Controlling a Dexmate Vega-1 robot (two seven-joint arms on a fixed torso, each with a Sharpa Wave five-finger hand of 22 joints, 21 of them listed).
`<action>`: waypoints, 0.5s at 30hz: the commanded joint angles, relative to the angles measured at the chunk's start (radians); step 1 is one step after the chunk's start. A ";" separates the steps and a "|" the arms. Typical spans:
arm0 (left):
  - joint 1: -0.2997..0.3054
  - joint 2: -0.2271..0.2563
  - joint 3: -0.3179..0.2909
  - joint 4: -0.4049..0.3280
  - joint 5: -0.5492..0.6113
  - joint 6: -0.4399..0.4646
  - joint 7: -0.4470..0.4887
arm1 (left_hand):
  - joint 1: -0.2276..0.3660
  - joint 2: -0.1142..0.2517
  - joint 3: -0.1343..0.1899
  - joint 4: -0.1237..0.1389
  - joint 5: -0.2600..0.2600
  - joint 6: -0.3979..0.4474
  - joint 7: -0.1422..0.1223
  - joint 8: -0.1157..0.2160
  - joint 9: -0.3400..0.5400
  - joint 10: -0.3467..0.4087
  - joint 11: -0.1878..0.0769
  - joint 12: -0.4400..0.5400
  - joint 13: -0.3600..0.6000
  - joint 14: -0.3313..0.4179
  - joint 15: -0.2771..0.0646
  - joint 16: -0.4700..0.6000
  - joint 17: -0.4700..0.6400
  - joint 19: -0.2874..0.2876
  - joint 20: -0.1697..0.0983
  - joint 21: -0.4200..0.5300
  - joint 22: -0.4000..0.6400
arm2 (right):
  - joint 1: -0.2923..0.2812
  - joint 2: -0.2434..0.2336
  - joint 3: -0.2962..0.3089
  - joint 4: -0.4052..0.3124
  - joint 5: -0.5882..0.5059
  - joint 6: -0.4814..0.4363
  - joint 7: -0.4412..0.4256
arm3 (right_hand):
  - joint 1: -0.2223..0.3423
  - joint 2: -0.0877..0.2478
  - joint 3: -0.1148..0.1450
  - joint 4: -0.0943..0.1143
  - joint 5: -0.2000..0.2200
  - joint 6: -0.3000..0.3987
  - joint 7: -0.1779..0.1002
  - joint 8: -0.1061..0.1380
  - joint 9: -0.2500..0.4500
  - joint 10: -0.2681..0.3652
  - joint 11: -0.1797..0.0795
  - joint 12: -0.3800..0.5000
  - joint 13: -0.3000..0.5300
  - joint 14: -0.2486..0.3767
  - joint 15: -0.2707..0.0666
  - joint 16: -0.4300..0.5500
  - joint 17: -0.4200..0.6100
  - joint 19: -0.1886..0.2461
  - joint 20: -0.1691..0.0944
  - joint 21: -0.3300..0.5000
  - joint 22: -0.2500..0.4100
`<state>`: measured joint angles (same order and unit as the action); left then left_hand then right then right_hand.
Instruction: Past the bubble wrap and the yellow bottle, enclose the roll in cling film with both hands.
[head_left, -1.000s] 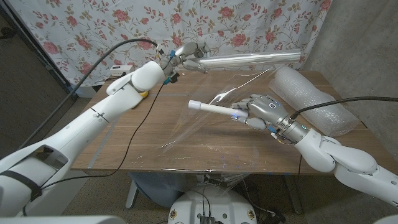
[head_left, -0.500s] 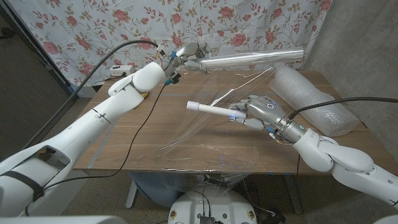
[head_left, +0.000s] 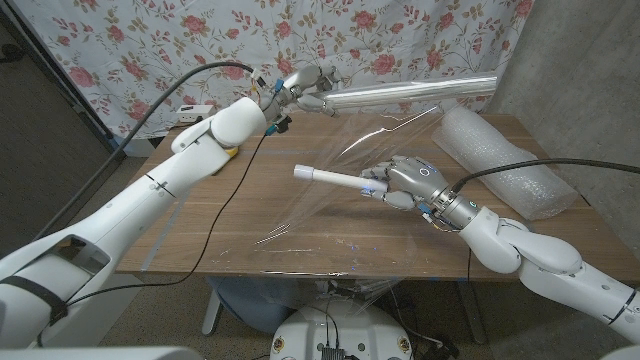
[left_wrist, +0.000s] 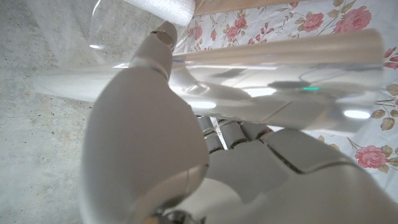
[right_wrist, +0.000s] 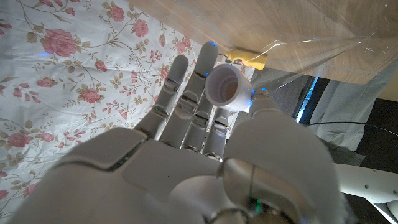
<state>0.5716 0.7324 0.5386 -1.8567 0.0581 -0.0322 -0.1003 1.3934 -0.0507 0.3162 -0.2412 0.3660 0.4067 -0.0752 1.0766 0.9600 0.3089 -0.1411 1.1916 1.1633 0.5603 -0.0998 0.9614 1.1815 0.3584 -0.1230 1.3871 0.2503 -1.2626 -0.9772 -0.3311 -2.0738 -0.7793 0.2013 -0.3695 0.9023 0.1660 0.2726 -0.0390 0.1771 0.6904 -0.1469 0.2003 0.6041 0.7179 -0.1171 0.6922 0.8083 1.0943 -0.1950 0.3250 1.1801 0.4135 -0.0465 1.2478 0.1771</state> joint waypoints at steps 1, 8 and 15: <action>0.020 0.021 -0.019 -0.038 -0.029 0.009 -0.016 | 0.145 0.198 0.086 0.075 -0.004 0.003 -0.002 0.067 0.004 0.003 -0.001 0.006 -0.002 -0.002 0.002 0.005 -0.018 -0.005 -0.004 0.008 0.000 | 0.059 0.032 -0.051 0.034 0.020 -0.016 0.017 | 0.013 0.013 0.336 -0.005 0.004 0.029 -0.015 0.005 0.003 0.077 -0.071 0.007 0.008 0.013 -0.035 0.011 0.008 0.009 -0.114 0.008 0.003; 0.031 0.040 -0.028 -0.068 -0.030 0.016 -0.023 | 0.143 0.198 0.088 0.075 -0.005 0.003 -0.001 0.069 0.001 0.004 0.001 0.005 -0.005 -0.003 0.002 0.006 -0.019 -0.006 -0.004 0.010 -0.004 | 0.077 0.037 -0.062 0.042 0.033 -0.041 0.032 | 0.019 0.014 0.339 -0.013 0.002 0.037 -0.004 0.006 0.003 0.086 -0.067 0.012 0.014 0.017 -0.035 0.019 0.013 0.014 -0.109 0.015 0.004; 0.043 0.056 -0.044 -0.109 -0.037 0.028 -0.026 | 0.143 0.196 0.088 0.074 -0.007 0.001 0.000 0.073 -0.001 0.004 0.002 0.007 -0.005 0.001 0.002 0.007 -0.027 -0.006 -0.005 0.014 -0.007 | 0.079 0.026 -0.058 0.041 0.043 -0.068 0.040 | 0.022 0.014 0.340 -0.019 0.001 0.047 0.002 0.008 0.003 0.089 -0.062 0.014 0.018 0.021 -0.034 0.025 0.016 0.016 -0.106 0.019 0.004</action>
<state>0.5973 0.7634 0.5136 -1.9131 0.0344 -0.0210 -0.1152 1.3934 -0.0507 0.3179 -0.2428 0.3622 0.4049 -0.0766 1.0804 0.9556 0.3089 -0.1411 1.1916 1.1572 0.5603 -0.0998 0.9654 1.1752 0.3530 -0.1284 1.3942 0.2413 -1.2075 -0.9500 -0.3753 -2.0432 -0.7506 0.1691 -0.3443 0.9023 0.1659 0.2726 -0.0390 0.1770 0.7099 -0.1273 0.2028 0.6043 0.7273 -0.1084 0.6993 0.8228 1.1062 -0.2031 0.3441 1.1925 0.4211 -0.0463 1.2614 0.1795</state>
